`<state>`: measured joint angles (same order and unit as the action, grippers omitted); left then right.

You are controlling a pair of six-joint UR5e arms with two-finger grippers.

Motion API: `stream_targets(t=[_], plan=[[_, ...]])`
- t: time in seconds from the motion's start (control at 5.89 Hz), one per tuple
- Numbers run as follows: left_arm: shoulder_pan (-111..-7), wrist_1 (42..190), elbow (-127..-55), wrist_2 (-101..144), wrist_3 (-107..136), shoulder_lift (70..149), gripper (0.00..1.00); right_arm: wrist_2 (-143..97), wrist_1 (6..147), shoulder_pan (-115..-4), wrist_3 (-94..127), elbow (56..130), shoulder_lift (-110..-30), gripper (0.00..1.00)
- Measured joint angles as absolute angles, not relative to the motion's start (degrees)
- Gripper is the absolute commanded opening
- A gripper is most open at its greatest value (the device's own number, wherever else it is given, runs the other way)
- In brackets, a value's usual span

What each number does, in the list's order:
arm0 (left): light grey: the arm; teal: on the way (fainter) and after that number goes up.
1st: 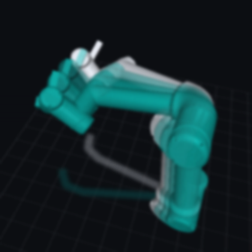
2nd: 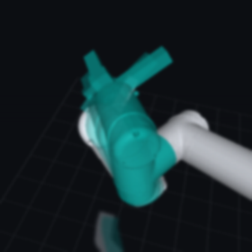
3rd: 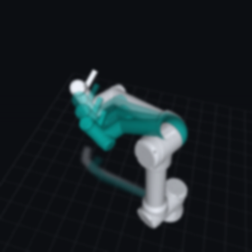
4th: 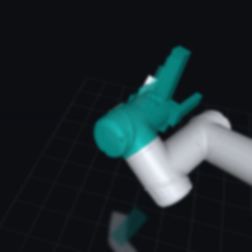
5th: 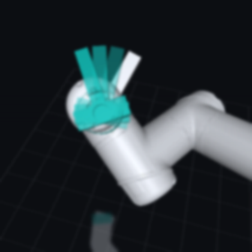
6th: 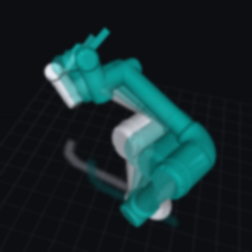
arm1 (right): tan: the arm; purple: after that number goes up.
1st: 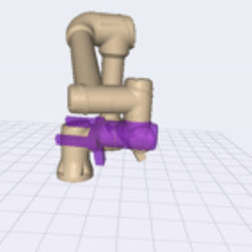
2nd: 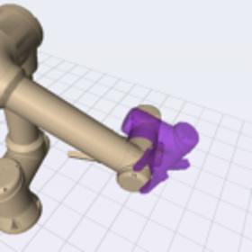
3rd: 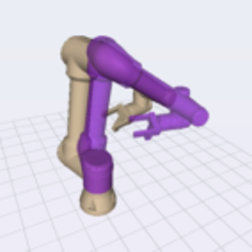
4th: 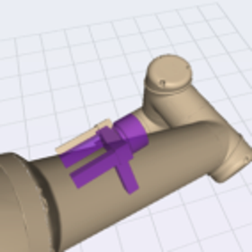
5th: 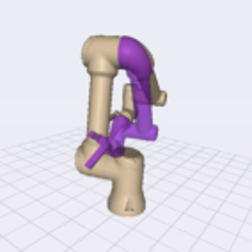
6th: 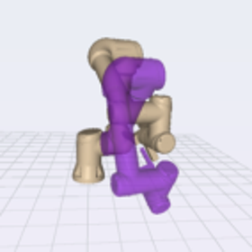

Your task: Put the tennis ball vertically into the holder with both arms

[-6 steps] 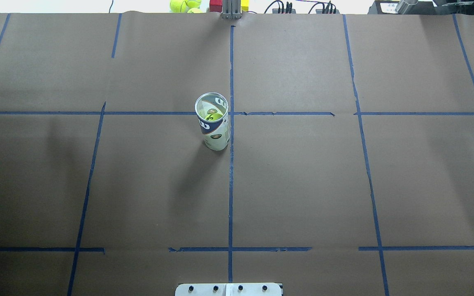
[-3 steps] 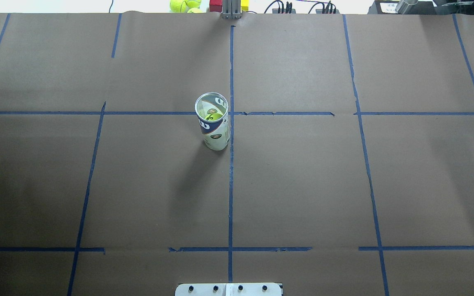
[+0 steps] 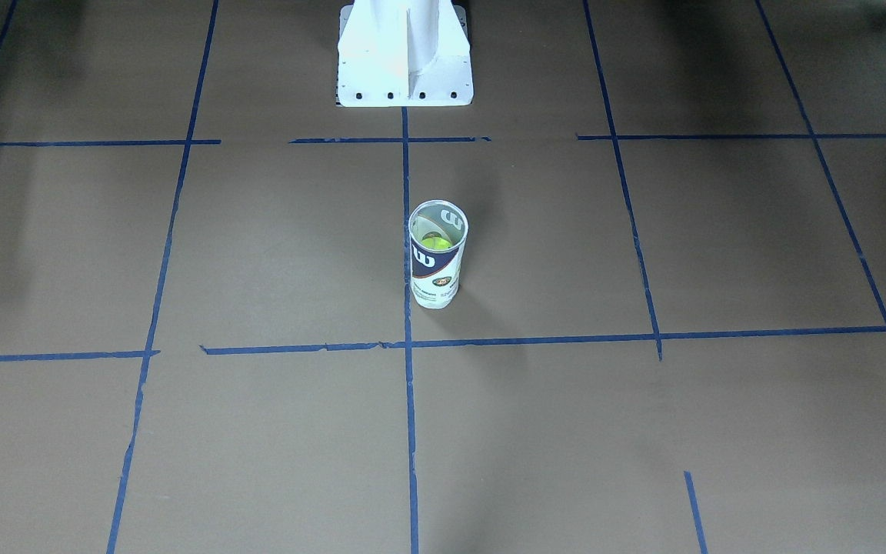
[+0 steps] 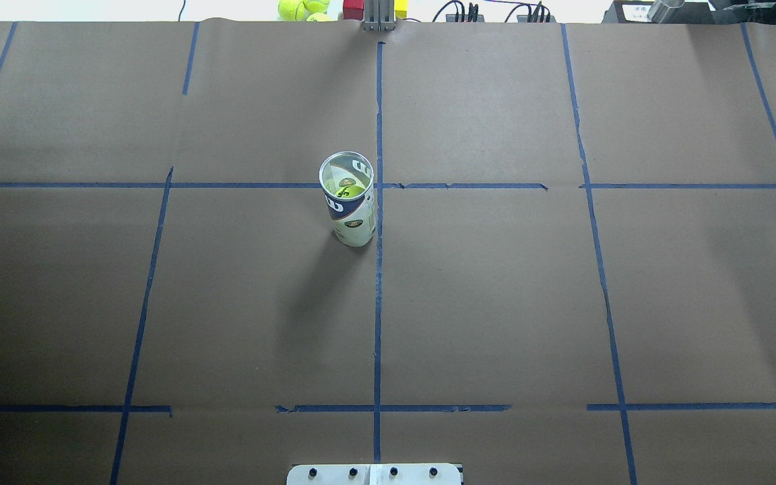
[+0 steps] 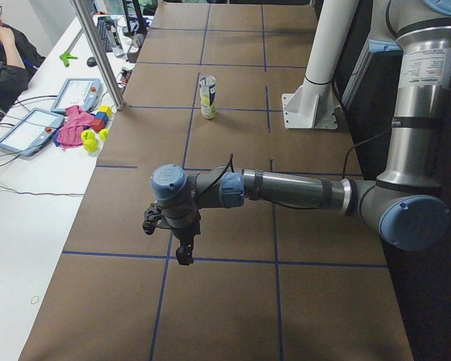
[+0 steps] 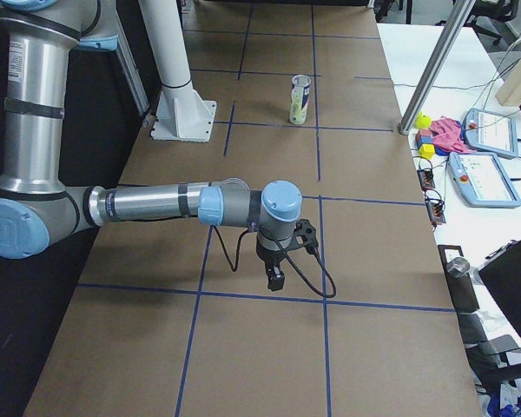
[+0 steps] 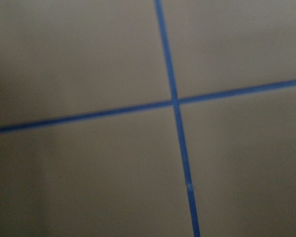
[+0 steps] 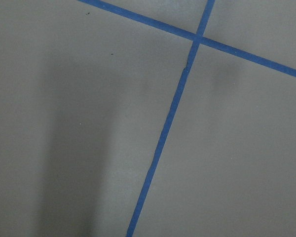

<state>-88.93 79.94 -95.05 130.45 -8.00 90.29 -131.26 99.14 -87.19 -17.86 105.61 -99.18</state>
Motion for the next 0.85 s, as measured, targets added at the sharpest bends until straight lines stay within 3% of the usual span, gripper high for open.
stream_targets(t=[0.85], plan=[[-88.7, 81.73, -96.73, 130.85, -8.11, 87.26, 1.0, -131.38, 99.2, -87.19, -17.84, 105.04, -99.66, 1.0]])
